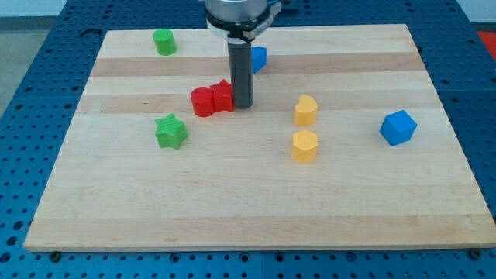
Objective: Push yellow heart to yellow hexagon
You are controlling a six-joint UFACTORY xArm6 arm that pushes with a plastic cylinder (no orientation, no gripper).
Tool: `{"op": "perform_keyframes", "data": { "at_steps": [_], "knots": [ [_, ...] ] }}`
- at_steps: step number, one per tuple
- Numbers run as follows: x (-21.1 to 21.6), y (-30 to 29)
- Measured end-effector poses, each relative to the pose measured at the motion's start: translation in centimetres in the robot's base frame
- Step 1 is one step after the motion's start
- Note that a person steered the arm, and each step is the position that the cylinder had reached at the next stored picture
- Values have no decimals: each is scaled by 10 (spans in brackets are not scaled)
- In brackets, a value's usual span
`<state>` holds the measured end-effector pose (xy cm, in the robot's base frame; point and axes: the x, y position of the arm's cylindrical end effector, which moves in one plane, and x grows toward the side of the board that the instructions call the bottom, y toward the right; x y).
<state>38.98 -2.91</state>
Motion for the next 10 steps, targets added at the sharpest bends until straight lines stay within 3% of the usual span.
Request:
{"op": "perform_keyframes", "data": {
  "at_steps": [3,7,10],
  "knots": [
    [0,35],
    [-41,35],
    [-41,49]
  ]
}}
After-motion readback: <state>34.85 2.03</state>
